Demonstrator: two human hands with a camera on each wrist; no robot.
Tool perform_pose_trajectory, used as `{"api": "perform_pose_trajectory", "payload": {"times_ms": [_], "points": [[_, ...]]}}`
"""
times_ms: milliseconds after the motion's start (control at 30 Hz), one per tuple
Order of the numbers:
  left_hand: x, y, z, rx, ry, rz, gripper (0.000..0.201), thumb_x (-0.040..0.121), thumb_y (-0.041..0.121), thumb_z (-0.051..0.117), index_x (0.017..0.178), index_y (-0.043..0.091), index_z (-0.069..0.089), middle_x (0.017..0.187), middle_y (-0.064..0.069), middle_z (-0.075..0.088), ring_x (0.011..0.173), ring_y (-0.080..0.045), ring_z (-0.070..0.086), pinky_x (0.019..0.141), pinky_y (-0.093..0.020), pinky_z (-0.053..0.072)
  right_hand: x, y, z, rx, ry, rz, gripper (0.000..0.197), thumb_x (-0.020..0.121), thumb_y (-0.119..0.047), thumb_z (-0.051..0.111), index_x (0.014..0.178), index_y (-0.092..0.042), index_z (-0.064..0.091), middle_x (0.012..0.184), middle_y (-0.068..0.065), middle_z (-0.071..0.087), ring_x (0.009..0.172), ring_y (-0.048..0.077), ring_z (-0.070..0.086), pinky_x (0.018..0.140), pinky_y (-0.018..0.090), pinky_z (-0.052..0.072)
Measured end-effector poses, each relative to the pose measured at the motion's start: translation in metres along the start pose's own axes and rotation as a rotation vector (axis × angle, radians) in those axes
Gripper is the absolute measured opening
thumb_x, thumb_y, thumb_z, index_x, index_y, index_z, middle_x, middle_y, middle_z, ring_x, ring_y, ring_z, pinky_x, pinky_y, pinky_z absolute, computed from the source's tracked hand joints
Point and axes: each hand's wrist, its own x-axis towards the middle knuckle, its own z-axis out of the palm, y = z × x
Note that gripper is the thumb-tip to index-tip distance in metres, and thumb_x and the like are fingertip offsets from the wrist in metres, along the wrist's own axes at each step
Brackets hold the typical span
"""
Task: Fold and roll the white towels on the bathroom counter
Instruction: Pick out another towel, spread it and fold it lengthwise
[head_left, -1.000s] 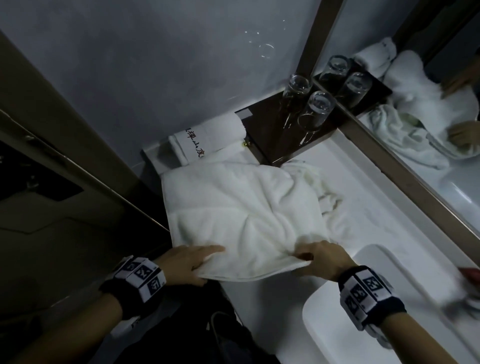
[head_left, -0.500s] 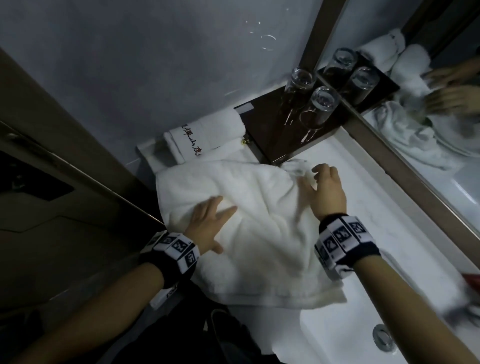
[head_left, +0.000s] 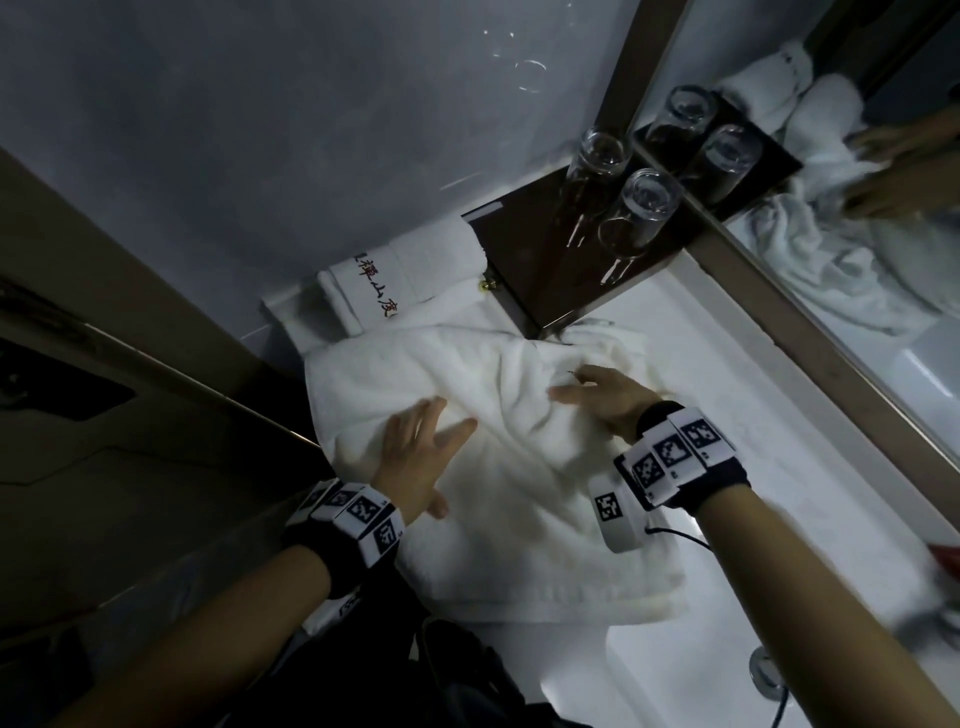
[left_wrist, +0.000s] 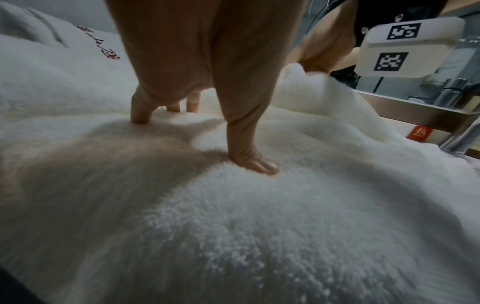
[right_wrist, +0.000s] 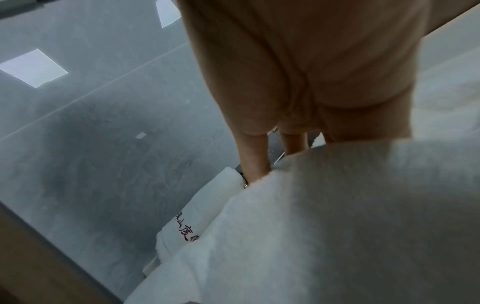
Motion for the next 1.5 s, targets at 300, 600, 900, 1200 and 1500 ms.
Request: {"api": "perform_pose_trajectory", "payload": {"times_ms": [300,600,900,1200,1500], "points": [[-0.003,-0.001,0.001,-0.060,-0.006,0.013,0.106,0.065,0.020,0.079,0.145,0.037,0.011,0.155,-0.006,-0.005,0.143,-0.025,-0.007,0.117,-0.046,0.002,-0.033,-0.010,-0.029,0.227,0.569,-0.664,0.023,0.084,-0.005,0.061,0.081,-0.025,0.051,0.088,0.007,0.059,0.070,0.009,0.059,0.058,0.022,0.047],[-0.009,-0.017,-0.005,-0.408,0.105,0.071,0.084,0.065,0.024,0.081,0.138,0.021,0.040,0.152,-0.006,0.019,0.140,-0.025,0.017,0.114,-0.031,0.013,-0.012,0.029,-0.035,0.183,0.621,-0.248,0.034,0.084,-0.025,0.066,0.112,-0.009,0.054,0.116,0.010,0.059,0.099,0.021,0.056,0.079,0.031,0.046],[0.021,-0.094,-0.069,-0.896,0.500,-0.635,0.035,0.090,0.024,0.053,0.111,-0.004,0.051,0.119,-0.027,0.052,0.113,-0.040,0.049,0.092,-0.039,0.041,-0.006,0.026,-0.031,0.148,0.538,-0.218,0.050,0.083,-0.046,0.063,0.107,-0.003,0.055,0.105,0.008,0.046,0.089,0.020,0.048,0.077,0.027,0.041],[0.031,-0.098,-0.068,-1.366,0.299,-0.622,0.022,0.086,0.019,0.060,0.102,0.004,0.063,0.104,-0.011,0.061,0.096,-0.021,0.056,0.080,-0.029,0.044,0.029,-0.012,-0.044,0.115,0.536,-0.097,0.047,0.084,-0.059,0.052,0.083,-0.011,0.053,0.081,0.002,0.052,0.081,0.021,0.047,0.068,0.029,0.036],[0.009,-0.100,-0.096,-1.386,0.642,-0.037,0.037,0.085,-0.006,0.055,0.091,0.030,0.061,0.099,0.013,0.067,0.087,0.002,0.063,0.072,-0.010,0.050,0.038,-0.026,-0.063,0.073,0.504,-0.145,0.030,0.087,-0.018,0.049,0.058,-0.010,0.046,0.062,0.007,0.046,0.074,0.024,0.046,0.069,0.033,0.038]]}}
